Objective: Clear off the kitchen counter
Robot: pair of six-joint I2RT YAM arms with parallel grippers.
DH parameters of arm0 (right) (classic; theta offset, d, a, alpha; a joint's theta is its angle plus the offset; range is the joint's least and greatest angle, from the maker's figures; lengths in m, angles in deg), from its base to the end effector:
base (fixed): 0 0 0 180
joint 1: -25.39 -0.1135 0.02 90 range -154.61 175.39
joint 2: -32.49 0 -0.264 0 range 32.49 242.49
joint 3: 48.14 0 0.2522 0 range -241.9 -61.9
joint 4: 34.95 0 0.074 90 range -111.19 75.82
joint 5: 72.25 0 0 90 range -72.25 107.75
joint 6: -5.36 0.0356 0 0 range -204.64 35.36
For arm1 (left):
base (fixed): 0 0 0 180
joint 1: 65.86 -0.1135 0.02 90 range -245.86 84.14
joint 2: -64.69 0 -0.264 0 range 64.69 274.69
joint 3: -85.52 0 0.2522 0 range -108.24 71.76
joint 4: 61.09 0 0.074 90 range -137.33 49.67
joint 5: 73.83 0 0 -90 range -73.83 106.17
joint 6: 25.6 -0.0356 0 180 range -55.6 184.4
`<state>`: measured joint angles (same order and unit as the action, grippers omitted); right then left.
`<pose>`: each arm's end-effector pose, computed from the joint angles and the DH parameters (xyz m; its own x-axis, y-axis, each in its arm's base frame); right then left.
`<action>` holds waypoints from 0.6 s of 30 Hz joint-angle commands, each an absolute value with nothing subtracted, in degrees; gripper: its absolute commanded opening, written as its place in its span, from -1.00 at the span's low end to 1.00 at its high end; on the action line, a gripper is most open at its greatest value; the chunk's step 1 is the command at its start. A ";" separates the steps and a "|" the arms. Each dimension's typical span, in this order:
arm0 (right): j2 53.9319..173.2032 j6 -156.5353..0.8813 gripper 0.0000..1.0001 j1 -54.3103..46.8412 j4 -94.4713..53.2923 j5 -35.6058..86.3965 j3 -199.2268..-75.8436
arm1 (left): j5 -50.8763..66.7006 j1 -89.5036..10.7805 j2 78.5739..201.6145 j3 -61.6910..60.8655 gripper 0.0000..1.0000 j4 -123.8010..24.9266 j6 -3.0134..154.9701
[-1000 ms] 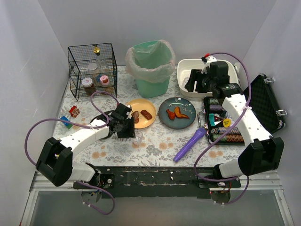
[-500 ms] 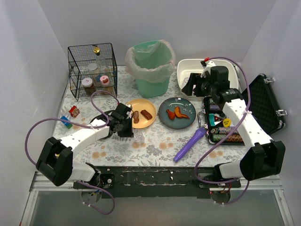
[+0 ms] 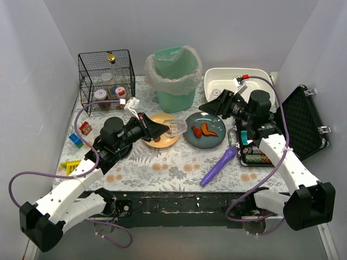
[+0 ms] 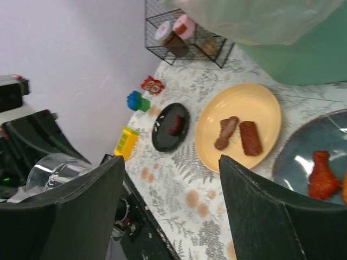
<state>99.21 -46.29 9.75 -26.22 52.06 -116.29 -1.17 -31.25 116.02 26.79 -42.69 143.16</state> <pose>0.2549 0.0922 0.3492 -0.5682 0.3731 -0.7334 -0.5209 0.5268 0.6716 0.1678 -0.1287 0.3315 -0.7986 -0.5865 -0.1356 -0.0014 0.2270 -0.9739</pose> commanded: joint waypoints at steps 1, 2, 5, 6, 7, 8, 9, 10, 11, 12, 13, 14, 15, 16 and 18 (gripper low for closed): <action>94.37 -33.42 0.58 7.03 -41.38 55.90 -113.77 | -6.59 -31.41 117.16 32.72 -1.00 -68.02 156.12; 93.67 -31.31 0.59 5.81 -43.84 54.94 -112.80 | -6.59 -31.41 117.42 34.12 -1.00 -73.21 158.51; 91.12 -26.21 0.61 1.42 -50.61 49.07 -109.90 | -5.72 -31.41 118.91 36.77 -1.00 -83.69 162.30; 90.33 -24.98 0.62 -0.17 -52.02 45.65 -109.37 | -5.10 -31.32 119.09 37.12 -1.00 -85.72 162.48; 89.80 -24.44 0.62 -2.10 -52.90 42.48 -109.01 | -4.23 -31.32 119.35 37.39 -1.00 -87.05 162.57; 89.36 -24.35 0.62 -4.47 -53.17 39.58 -109.10 | -3.35 -31.32 119.53 37.74 -1.00 -88.54 162.57; 89.18 -24.35 0.63 -6.32 -52.74 37.12 -109.36 | -2.73 -31.32 119.79 38.00 -1.00 -89.77 162.66; 89.09 -24.26 0.63 -7.82 -52.13 34.48 -109.54 | -2.29 -31.32 120.14 38.18 -1.00 -91.09 162.57; 88.74 -24.17 0.63 -9.05 -51.95 32.10 -109.36 | -2.11 -31.32 120.41 38.01 -1.00 -92.50 162.57; 88.48 -23.91 0.63 -10.19 -51.95 29.30 -108.75 | -2.11 -31.32 120.76 37.92 -1.00 -93.73 162.92; 88.04 -23.82 0.63 -11.07 -52.12 26.48 -108.05 | -2.28 -31.32 121.20 37.83 -1.00 -95.31 163.27; 87.60 -23.39 0.63 -11.78 -52.38 24.02 -107.35 | -2.37 -31.32 121.64 37.92 -1.00 -96.45 163.80; 87.07 -23.12 0.63 -12.48 -53.34 21.73 -106.30 | -2.46 -31.32 121.90 38.09 -1.00 -97.68 164.33; 86.72 -22.42 0.63 -12.84 -54.92 20.14 -105.24 | -2.46 -31.32 122.08 38.27 -1.00 -98.65 164.68; 86.54 -20.75 0.63 -13.72 -59.48 18.03 -102.78 | -2.46 -31.32 122.60 38.53 -1.00 -99.89 165.03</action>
<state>87.95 -24.24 -12.19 -50.37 28.96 -106.24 -3.31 -31.25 122.07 38.33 -91.71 162.92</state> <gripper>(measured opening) 0.817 0.043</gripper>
